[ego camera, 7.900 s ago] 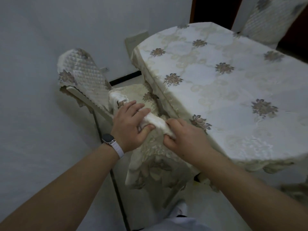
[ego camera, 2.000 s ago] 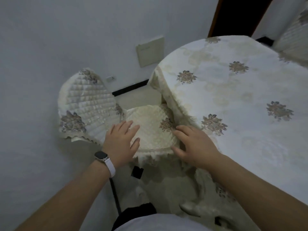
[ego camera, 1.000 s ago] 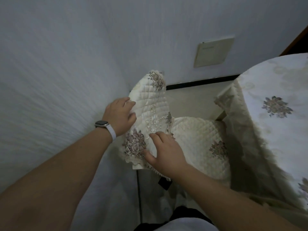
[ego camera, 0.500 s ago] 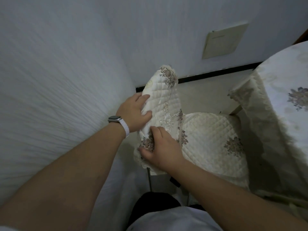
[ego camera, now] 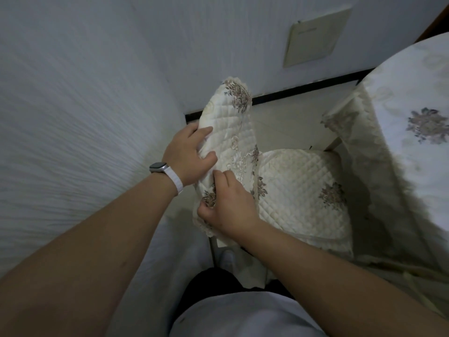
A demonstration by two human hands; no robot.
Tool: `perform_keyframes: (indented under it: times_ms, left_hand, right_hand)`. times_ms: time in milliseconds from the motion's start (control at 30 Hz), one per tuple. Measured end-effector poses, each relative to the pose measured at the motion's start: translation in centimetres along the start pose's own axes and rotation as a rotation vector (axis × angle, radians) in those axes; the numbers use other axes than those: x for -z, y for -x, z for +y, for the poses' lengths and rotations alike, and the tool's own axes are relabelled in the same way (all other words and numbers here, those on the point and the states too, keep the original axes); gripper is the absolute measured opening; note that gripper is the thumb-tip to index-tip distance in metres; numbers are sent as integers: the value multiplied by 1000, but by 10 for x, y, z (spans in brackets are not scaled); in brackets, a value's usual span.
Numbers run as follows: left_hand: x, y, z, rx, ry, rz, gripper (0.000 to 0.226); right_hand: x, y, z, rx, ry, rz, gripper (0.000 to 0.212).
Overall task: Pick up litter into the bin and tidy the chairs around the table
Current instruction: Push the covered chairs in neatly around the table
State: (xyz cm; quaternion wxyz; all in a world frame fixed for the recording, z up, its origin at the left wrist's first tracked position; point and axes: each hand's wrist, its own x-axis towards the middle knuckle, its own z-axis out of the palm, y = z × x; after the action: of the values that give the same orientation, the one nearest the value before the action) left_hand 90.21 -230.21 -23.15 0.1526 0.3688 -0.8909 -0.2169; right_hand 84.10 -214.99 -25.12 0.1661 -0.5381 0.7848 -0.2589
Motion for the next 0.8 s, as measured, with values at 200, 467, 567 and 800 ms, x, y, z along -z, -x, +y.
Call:
perform_keyframes:
  times_ms: [200, 467, 567, 800]
  left_hand:
    - [-14, 4, 18, -12, 26, 28, 65]
    - [-41, 8, 61, -29, 16, 42, 61]
    - [-52, 9, 76, -44, 42, 42, 62]
    - [-69, 11, 103, -130, 53, 15, 59]
  right_hand:
    - [15, 9, 13, 15, 52, -2, 59]
    - [45, 30, 53, 33, 91, -41, 52]
    - [58, 39, 69, 29, 126, -63, 57]
    - [89, 63, 104, 23, 175, -62, 68]
